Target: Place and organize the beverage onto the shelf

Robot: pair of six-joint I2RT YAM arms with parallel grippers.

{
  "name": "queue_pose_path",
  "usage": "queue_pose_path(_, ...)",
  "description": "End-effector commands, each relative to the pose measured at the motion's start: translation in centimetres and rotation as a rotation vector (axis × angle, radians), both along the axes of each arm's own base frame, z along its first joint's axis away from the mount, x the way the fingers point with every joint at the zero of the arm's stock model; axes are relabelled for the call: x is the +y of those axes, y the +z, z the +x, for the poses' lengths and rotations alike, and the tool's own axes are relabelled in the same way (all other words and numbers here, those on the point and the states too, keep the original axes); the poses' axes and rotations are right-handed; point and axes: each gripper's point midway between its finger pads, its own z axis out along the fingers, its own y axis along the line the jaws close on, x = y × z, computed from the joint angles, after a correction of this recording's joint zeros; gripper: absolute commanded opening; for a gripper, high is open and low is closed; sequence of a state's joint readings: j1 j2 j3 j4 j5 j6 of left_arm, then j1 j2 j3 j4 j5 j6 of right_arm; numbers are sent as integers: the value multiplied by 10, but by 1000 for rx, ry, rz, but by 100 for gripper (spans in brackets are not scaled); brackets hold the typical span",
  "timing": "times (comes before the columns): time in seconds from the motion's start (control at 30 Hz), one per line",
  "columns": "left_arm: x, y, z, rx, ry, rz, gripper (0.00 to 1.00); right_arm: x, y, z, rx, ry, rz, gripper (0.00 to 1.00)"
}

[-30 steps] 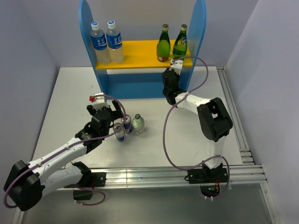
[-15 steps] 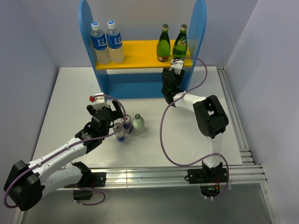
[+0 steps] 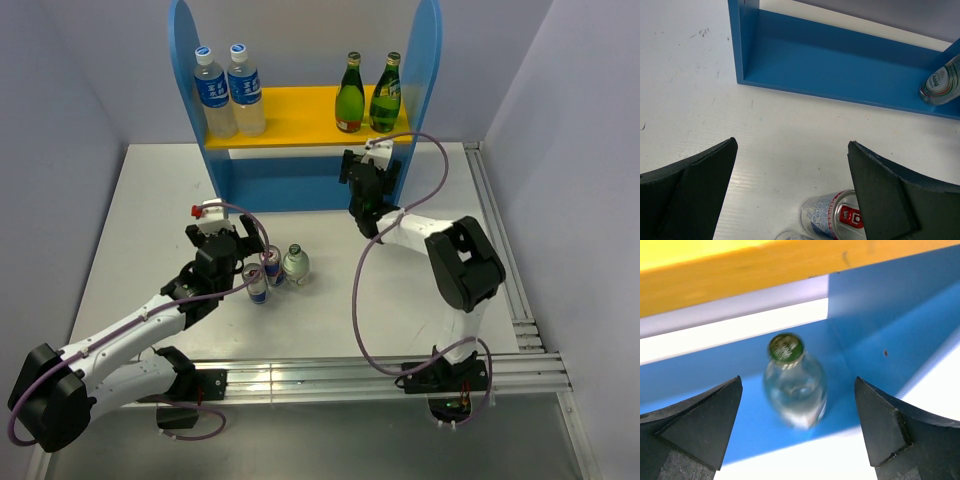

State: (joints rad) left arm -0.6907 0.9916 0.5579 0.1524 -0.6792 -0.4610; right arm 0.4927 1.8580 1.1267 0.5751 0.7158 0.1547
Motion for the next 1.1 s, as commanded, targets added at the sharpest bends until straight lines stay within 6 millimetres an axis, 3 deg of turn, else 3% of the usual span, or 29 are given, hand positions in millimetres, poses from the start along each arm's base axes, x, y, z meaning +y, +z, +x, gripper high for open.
queue_pose_path(0.0,-1,30,4,-67,12,-56,99,10,55,-23,-114,31,100,100)
queue_pose_path(0.13,-1,32,4,-71,13,-59,99,12,58,-58,-110,38,86,100)
queue_pose_path(0.17,-1,32,4,-71,12,-59,99,20,70,-73,-121,65,111,100)
queue_pose_path(0.23,-1,32,4,-71,13,-57,99,30,65,-94,-105,108,135,100)
queue_pose_path(0.43,-2,32,4,-68,9,-57,99,104,59,-166,-41,377,202,95)
queue_pose_path(0.53,-1,32,4,-70,12,-59,99,131,50,-191,-4,479,239,93)
queue_pose_path(0.63,-1,34,3,-75,9,-65,99,150,40,-206,25,534,240,93)
queue_pose_path(0.8,-1,33,4,-71,12,-61,99,175,26,-216,62,584,227,91)
queue_pose_path(1.07,0,33,4,-71,15,-60,99,190,11,-218,93,602,209,87)
